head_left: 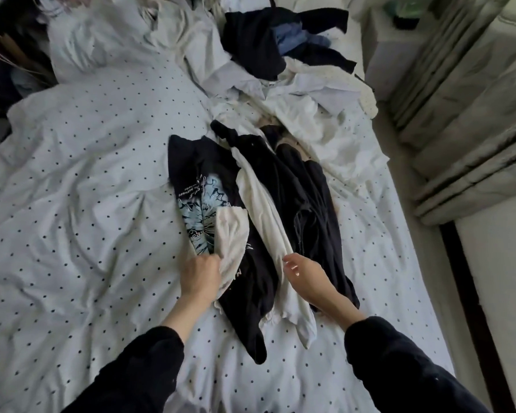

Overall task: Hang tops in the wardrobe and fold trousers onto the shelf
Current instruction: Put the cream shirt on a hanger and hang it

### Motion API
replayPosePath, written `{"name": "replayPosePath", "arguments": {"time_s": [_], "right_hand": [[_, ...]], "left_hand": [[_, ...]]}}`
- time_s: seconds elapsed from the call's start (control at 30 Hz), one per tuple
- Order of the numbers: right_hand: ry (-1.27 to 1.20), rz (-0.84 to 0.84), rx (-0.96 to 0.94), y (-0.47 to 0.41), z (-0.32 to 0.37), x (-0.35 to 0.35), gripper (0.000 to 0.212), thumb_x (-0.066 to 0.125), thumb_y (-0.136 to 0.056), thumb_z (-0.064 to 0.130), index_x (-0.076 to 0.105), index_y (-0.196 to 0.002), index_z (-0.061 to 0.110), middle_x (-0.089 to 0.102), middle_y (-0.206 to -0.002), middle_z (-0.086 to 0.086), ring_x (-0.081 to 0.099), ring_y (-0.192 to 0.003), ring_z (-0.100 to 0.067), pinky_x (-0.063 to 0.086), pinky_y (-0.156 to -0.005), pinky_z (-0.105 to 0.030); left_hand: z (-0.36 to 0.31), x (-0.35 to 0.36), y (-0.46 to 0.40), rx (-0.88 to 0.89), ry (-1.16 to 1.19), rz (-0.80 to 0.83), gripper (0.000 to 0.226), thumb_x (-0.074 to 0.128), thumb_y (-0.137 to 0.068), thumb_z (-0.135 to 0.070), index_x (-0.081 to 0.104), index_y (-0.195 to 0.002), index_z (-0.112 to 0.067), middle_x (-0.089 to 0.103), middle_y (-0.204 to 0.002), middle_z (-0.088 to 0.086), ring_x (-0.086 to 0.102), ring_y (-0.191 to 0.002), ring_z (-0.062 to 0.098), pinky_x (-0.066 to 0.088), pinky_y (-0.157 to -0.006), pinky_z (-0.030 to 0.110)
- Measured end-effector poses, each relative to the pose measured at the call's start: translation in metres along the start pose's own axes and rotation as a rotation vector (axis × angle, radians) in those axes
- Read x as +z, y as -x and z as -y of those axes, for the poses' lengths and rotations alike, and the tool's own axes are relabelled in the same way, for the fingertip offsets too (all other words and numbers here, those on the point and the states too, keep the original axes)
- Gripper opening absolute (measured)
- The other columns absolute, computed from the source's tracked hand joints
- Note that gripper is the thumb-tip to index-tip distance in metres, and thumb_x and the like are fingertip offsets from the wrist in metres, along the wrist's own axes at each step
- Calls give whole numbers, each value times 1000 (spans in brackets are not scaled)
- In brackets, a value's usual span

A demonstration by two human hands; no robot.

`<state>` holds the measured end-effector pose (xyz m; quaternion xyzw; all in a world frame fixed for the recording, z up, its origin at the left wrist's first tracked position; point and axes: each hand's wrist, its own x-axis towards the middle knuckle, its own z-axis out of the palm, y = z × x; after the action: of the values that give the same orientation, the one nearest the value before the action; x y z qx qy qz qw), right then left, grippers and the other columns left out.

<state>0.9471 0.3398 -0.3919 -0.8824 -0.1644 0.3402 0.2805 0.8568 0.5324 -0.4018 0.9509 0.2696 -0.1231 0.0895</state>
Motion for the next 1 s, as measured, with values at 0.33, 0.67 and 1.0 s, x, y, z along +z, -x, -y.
{"name": "replayPosePath", "arguments": {"time_s": [0.33, 0.67, 1.0], "right_hand": [[-54, 115, 63, -12, 48, 31, 48, 52, -92, 47, 37, -59, 16, 40, -57, 5, 40, -56, -11, 30, -52, -24], [-435, 102, 173, 40, 38, 20, 36, 59, -88, 5, 50, -54, 10, 44, -55, 1, 40, -48, -4, 31, -45, -11], [-797, 9, 126, 148, 0, -32, 16, 58, -90, 8, 65, -77, 4, 54, -71, -5, 46, -62, -10, 37, -60, -19]], "left_hand": [[-2, 8, 40, 536, 370, -245, 11, 65, -76, -13, 68, -66, -17, 59, -60, -6, 58, -54, 16, 35, -52, 18], [24, 8, 52, 685, 415, -202, 20, 65, -79, -17, 70, -97, -10, 68, -90, -1, 65, -82, 17, 49, -75, 23], [0, -6, 51, 677, 255, -104, 35, 63, -76, 4, 71, -103, -16, 69, -104, -2, 62, -100, 18, 36, -83, 31]]}}
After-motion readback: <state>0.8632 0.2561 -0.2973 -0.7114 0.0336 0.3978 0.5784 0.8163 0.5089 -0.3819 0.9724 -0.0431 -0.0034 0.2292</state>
